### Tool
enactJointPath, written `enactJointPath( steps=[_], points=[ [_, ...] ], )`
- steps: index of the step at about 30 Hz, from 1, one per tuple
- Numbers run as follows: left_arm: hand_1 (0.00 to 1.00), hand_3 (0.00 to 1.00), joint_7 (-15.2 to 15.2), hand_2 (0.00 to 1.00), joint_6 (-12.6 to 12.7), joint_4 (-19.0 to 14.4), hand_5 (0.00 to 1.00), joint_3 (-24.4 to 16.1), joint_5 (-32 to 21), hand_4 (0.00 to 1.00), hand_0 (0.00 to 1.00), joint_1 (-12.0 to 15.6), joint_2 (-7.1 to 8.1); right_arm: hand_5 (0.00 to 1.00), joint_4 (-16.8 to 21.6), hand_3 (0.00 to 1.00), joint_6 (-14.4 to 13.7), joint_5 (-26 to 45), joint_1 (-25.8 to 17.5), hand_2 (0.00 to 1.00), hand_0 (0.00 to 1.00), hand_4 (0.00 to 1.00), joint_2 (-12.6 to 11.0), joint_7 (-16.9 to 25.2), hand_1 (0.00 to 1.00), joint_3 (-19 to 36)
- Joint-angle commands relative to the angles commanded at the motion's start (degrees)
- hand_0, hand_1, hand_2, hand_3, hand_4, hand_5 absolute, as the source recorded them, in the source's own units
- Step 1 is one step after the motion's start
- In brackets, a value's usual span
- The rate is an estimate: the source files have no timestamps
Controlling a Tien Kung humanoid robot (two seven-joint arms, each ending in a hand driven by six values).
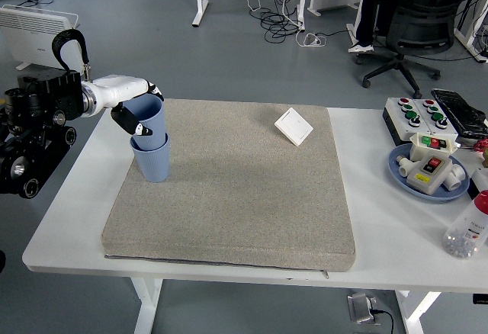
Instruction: Push cup pick cup insert cup
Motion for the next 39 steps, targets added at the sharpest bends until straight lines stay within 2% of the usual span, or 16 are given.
enactJointPath(
  steps=[2, 3, 8, 9, 14, 15, 20, 21, 25, 27, 29, 32, 33, 37, 38, 39],
  points=[
    [0.5, 0.417, -0.33, 0.497, 0.18, 0.34, 0.002, -0.07, 0.07, 0.435, 0.481, 0.05, -0.11, 0.489, 0.0, 0.574, -0.01, 0.07, -0.04, 0.706, 0.769, 0.127, 0.01, 0.01, 0.682, -0.07],
    [0.535, 0.541, -0.58, 0.552, 0.43, 0.6, 0.087, -0.16, 0.15, 0.696, 0.374, 0.1, -0.24, 0.49, 0.0, 0.574, -0.02, 0.07, -0.08, 0.707, 0.769, 0.127, 0.02, 0.02, 0.682, -0.06],
    [0.535, 0.541, -0.71, 0.552, 0.95, 0.95, 0.087, 0.02, 0.05, 0.696, 0.374, 0.29, -0.56, 0.49, 0.0, 0.574, -0.05, 0.16, -0.18, 0.707, 0.769, 0.127, 0.04, 0.04, 0.682, -0.26],
    [0.605, 0.677, -0.66, 0.639, 0.89, 0.94, 0.294, 0.1, -0.26, 0.837, 0.495, 0.39, -0.59, 0.49, 0.0, 0.574, -0.04, 0.22, -0.21, 0.707, 0.769, 0.127, 0.03, 0.05, 0.681, -0.33],
    [0.605, 0.677, -0.52, 0.639, 0.87, 1.02, 0.294, 0.14, -0.23, 0.837, 0.495, 0.58, -0.72, 0.49, 0.0, 0.574, -0.06, 0.24, -0.35, 0.707, 0.769, 0.127, 0.05, 0.11, 0.681, -0.27],
    [0.778, 0.755, -0.48, 0.789, 0.86, 1.04, 0.385, 0.12, -0.17, 0.894, 0.773, 0.6, -0.74, 0.491, 0.0, 0.574, -0.06, 0.23, -0.36, 0.706, 0.769, 0.127, 0.05, 0.12, 0.682, -0.25],
    [0.778, 0.755, -1.2, 0.789, 1.48, 1.67, 0.385, -0.46, 0.11, 0.894, 0.773, 0.8, -0.86, 0.491, 0.0, 0.574, -0.06, 0.31, -0.45, 0.706, 0.769, 0.127, 0.06, 0.14, 0.682, -0.3],
    [0.9, 0.791, -1.32, 0.918, 1.68, 1.84, 0.432, -0.57, 0.24, 0.923, 0.89, 0.81, -0.89, 0.491, 0.0, 0.574, -0.06, 0.33, -0.45, 0.707, 0.769, 0.127, 0.05, 0.14, 0.682, -0.31],
    [0.9, 0.791, -1.69, 0.918, 2.57, 2.37, 0.432, -1.11, 0.4, 0.923, 0.89, 0.91, -0.93, 0.491, 0.0, 0.574, -0.03, 0.4, -0.38, 0.707, 0.769, 0.127, 0.02, 0.17, 0.682, -0.4],
    [0.923, 0.825, -2.06, 0.96, 3.68, 2.5, 0.457, -1.89, -0.07, 0.933, 0.92, 1.19, -0.9, 0.489, 0.0, 0.574, -0.03, 0.51, -0.3, 0.707, 0.769, 0.127, 0.03, 0.2, 0.681, -0.44],
    [0.923, 0.825, -2.4, 0.96, 4.87, 2.39, 0.457, -2.47, -1.01, 0.933, 0.92, 1.59, -0.82, 0.489, 0.0, 0.574, -0.02, 0.62, -0.24, 0.707, 0.769, 0.127, 0.03, 0.23, 0.681, -0.48],
    [0.923, 0.825, -2.01, 0.96, 8.72, 1.88, 0.457, -4.19, -5.21, 0.933, 0.92, 2.86, -0.76, 0.489, 0.0, 0.574, 0.0, 0.58, -0.12, 0.707, 0.769, 0.127, 0.04, 0.27, 0.681, -0.42],
    [0.854, 0.797, -1.73, 0.904, 10.04, 1.59, 0.615, -5.23, -6.85, 0.744, 0.849, 3.59, -0.78, 0.49, 0.0, 0.573, 0.01, 0.53, -0.08, 0.706, 0.769, 0.126, 0.05, 0.27, 0.682, -0.36],
    [0.854, 0.797, 0.17, 0.904, 15.84, -0.57, 0.615, -10.71, -16.11, 0.744, 0.849, 7.15, -0.85, 0.49, 0.0, 0.573, 0.04, 0.6, 0.02, 0.706, 0.769, 0.126, 0.05, 0.34, 0.682, -0.23],
    [0.854, 0.797, 0.52, 0.904, 16.61, -0.93, 0.615, -11.79, -18.72, 0.744, 0.849, 7.73, -0.86, 0.49, 0.0, 0.573, 0.04, 0.62, 0.02, 0.706, 0.769, 0.126, 0.05, 0.35, 0.682, -0.2],
    [0.823, 0.706, 1.78, 0.867, 17.62, -2.11, 0.848, -13.37, -20.81, 0.606, 0.793, 9.01, -0.89, 0.49, 0.0, 0.574, 0.05, 0.51, 0.03, 0.706, 0.769, 0.126, 0.06, 0.35, 0.682, -0.11]
  ],
)
